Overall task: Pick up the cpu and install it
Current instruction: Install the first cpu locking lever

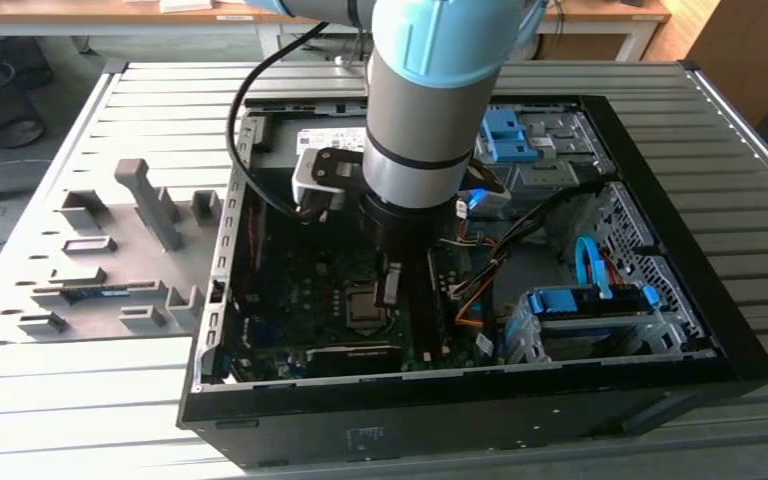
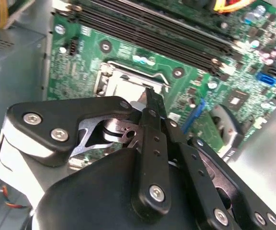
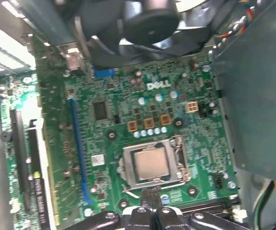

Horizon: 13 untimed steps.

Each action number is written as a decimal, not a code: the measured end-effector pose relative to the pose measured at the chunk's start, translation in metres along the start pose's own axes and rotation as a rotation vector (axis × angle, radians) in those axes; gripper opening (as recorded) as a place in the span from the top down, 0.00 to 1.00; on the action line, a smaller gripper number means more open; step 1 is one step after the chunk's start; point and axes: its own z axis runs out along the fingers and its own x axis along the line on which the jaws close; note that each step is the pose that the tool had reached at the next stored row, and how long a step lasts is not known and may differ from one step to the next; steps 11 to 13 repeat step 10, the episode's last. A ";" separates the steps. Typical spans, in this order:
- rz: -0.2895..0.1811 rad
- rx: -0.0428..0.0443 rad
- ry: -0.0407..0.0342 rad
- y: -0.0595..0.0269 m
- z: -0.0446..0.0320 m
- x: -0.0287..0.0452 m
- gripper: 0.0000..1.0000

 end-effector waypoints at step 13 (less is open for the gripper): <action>0.000 0.0008 -0.0002 0.0030 0.0003 -0.0028 0.90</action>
